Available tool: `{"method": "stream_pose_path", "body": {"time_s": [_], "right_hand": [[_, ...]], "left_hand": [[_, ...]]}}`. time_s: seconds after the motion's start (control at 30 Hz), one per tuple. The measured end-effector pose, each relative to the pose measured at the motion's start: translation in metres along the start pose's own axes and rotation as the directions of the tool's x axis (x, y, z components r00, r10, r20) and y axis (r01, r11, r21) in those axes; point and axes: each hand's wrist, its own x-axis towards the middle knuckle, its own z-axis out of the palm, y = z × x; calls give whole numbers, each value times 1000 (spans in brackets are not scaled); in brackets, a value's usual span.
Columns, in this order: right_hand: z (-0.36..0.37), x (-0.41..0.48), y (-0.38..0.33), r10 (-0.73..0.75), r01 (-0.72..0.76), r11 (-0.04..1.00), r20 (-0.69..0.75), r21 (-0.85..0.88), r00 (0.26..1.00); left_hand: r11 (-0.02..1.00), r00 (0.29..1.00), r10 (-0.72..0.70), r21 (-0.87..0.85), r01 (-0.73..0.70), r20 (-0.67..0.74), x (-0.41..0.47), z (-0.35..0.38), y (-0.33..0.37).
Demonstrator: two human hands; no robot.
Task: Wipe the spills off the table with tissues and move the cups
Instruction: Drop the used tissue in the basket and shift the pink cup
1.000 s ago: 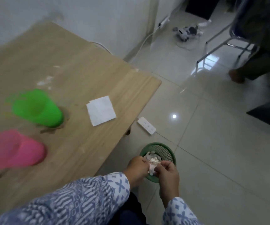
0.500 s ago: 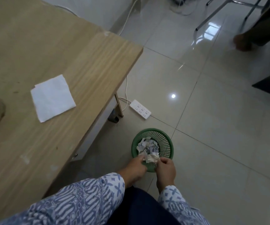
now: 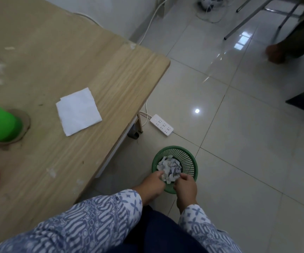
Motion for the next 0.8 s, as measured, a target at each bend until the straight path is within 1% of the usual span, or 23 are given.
{"method": "stream_pose_path", "body": {"time_s": [0.07, 0.2, 0.33, 0.5, 0.6, 0.7, 0.8], "right_hand": [[0, -16, -13, -46, 46, 999, 9, 21, 999], [-6, -63, -47, -170, 167, 981, 30, 97, 985], [-13, -121, -83, -316, 302, 939, 61, 166, 947], [-22, -206, -121, -507, 460, 842, 123, 280, 853], [-14, -254, -136, -602, 538, 787, 181, 302, 778], [3, -297, -145, -660, 577, 748, 271, 327, 701], [24, -330, -145, -689, 599, 725, 363, 341, 627]], "left_hand": [[1000, 1000, 17, 20, -17, 1, -9, -7, 5], [994, 994, 106, 16, -106, -17, -44, -27, 18], [977, 975, 211, -25, -213, -65, -86, -45, 30], [900, 910, 365, -178, -399, -197, -155, -70, 39], [821, 864, 420, -288, -492, -279, -199, -90, 33], [753, 794, 454, -303, -584, -405, -237, -114, 16], [712, 737, 450, -296, -637, -504, -265, -139, -8]]}}
